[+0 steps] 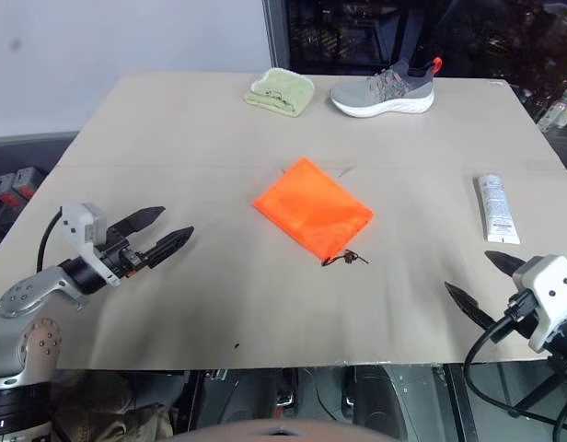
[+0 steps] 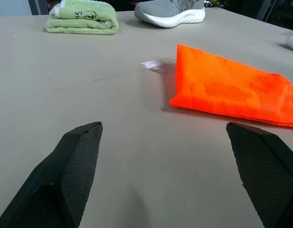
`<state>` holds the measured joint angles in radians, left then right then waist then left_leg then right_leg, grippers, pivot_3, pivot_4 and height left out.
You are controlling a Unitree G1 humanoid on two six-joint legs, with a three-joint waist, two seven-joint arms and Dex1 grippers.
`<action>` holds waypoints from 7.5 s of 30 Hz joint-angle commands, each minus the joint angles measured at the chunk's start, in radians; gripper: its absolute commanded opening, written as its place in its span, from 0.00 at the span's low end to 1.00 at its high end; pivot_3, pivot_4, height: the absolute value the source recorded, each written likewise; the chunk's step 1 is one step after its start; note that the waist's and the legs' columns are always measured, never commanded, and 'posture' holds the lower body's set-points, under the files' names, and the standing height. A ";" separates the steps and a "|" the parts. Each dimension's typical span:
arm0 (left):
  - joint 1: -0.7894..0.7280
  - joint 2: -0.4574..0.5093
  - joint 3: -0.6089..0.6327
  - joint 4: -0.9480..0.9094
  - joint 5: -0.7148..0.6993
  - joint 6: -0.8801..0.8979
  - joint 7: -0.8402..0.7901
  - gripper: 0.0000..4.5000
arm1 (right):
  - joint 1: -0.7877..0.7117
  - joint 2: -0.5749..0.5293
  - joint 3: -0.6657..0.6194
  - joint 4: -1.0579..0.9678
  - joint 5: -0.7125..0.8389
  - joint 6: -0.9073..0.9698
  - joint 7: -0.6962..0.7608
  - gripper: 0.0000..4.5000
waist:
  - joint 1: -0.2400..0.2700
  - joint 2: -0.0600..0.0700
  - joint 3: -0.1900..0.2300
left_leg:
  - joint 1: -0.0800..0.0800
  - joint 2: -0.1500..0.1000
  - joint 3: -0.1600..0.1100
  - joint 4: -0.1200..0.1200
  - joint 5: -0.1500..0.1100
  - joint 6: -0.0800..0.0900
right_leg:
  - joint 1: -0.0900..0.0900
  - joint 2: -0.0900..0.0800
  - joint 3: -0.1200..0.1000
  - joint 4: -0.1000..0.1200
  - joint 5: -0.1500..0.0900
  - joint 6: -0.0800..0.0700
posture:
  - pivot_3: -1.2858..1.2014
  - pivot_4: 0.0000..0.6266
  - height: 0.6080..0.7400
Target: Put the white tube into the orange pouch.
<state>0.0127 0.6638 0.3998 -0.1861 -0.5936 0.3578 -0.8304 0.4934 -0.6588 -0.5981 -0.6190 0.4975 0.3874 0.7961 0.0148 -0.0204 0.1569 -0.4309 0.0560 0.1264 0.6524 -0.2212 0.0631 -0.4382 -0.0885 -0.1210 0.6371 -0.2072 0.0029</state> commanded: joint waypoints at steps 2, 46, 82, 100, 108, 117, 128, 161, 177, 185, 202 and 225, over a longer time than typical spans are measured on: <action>-0.010 0.026 -0.029 -0.075 -0.018 0.019 -0.029 0.96 | -0.011 -0.003 -0.006 -0.009 0.014 -0.030 0.014 1.00 | 0.001 0.000 0.000 | 0.000 0.000 0.000 0.000 0.000 0.000 | 0.000 0.000 0.000 0.000 0.000 0.000 | 0.52 0.24 1.00; -1.148 -0.346 -0.908 1.072 0.721 -0.563 -0.420 0.96 | -0.463 0.000 0.445 -0.394 0.026 0.547 -0.447 1.00 | 0.002 -0.001 0.001 | -0.004 -0.002 -0.003 0.009 -0.001 0.011 | 0.004 0.007 -0.004 0.001 0.003 0.004 | 0.52 0.24 1.00; -0.985 -0.396 -0.574 0.816 0.515 -0.317 -0.407 0.01 | -1.003 0.085 0.377 0.619 -0.440 0.628 -0.897 1.00 | -0.006 0.000 0.001 | -0.005 -0.001 0.002 0.016 0.000 0.009 | 0.003 0.007 -0.002 0.005 0.003 0.005 | 0.52 0.24 1.00; -0.887 -0.382 -0.580 0.638 0.479 -0.196 -0.330 0.00 | -1.148 0.048 0.467 0.905 -0.499 0.673 -0.776 0.18 | -0.027 0.002 0.000 | -0.002 -0.001 0.004 0.016 0.001 0.009 | 0.004 0.006 0.000 0.007 0.003 0.005 | 0.52 0.24 1.00; -0.889 -0.370 -0.572 0.649 0.469 -0.173 -0.308 0.00 | -0.924 0.076 0.452 0.124 -0.356 0.859 -0.612 0.18 | -0.027 0.005 0.000 | -0.002 0.000 0.004 0.014 0.000 0.009 | 0.002 0.007 0.002 0.007 0.003 0.006 | 0.52 0.24 1.00; -0.907 -0.365 -0.566 0.648 0.450 -0.142 -0.294 0.00 | -0.762 0.064 0.329 -0.293 -0.233 1.160 -0.498 0.18 | -0.018 0.005 0.000 | -0.004 -0.002 0.002 0.016 -0.004 0.016 | 0.003 0.004 -0.001 0.005 0.002 0.006 | 0.52 0.24 1.00; -0.890 -0.398 -0.575 0.592 0.449 -0.122 -0.263 0.00 | -1.155 0.111 0.426 0.711 -0.481 0.672 -0.746 0.98 | -0.028 0.005 0.000 | -0.002 -0.003 0.005 0.015 -0.001 0.012 | 0.003 0.005 0.001 0.005 0.005 0.008 | 0.52 0.24 1.00; -0.798 -0.395 -0.583 0.416 0.406 -0.012 -0.169 0.00 | -1.100 0.015 0.418 0.779 -0.416 0.714 -0.508 0.00 | -0.026 0.006 0.000 | -0.001 -0.004 0.003 0.016 -0.001 0.012 | 0.007 0.002 -0.001 0.006 0.003 0.012 | 0.52 0.24 1.00; -0.835 -0.373 -0.571 0.439 0.373 0.003 -0.204 0.00 | -0.848 0.008 0.453 -0.258 -0.029 1.226 -0.342 0.00 | -0.020 0.009 0.002 | -0.004 -0.004 0.002 0.016 -0.006 0.018 | 0.005 0.001 -0.001 0.004 0.002 0.012 | 0.52 0.24 1.00; -0.796 -0.334 -0.609 0.357 0.365 -0.009 -0.296 0.00 | -0.870 0.045 0.617 -0.152 -0.077 1.137 -0.426 0.00 | -0.021 0.009 0.002 | -0.003 -0.005 0.003 0.016 -0.006 0.018 | 0.005 0.001 -0.001 0.004 0.002 0.012 | 0.52 0.24 1.00; -0.736 -0.305 -0.655 0.273 0.392 -0.041 -0.312 0.00 | -1.097 -0.003 0.989 0.162 -0.307 0.720 -0.433 0.00 | -0.027 0.009 0.002 | -0.003 -0.004 0.003 0.016 -0.006 0.018 | 0.004 0.002 -0.001 0.004 0.002 0.012 | 0.52 0.24 1.00; -0.860 -0.287 -0.590 0.573 0.417 -0.082 -0.249 0.00 | -0.931 0.194 0.695 0.049 -0.281 0.686 -0.419 0.58 | -0.022 0.009 0.002 | -0.003 -0.003 0.005 0.016 -0.003 0.014 | 0.004 0.002 0.000 0.005 0.002 0.013 | 0.52 0.24 1.00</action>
<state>-0.8223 0.3765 -0.2058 0.3936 -0.1770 0.3038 -1.0779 -0.4462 -0.4559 0.1356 -0.5079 0.2009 1.0313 0.3827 -0.0070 -0.0112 0.1593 -0.4340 0.0530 0.1307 0.6684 -0.2243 0.0770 -0.4342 -0.0857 -0.1213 0.6417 -0.2050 0.0155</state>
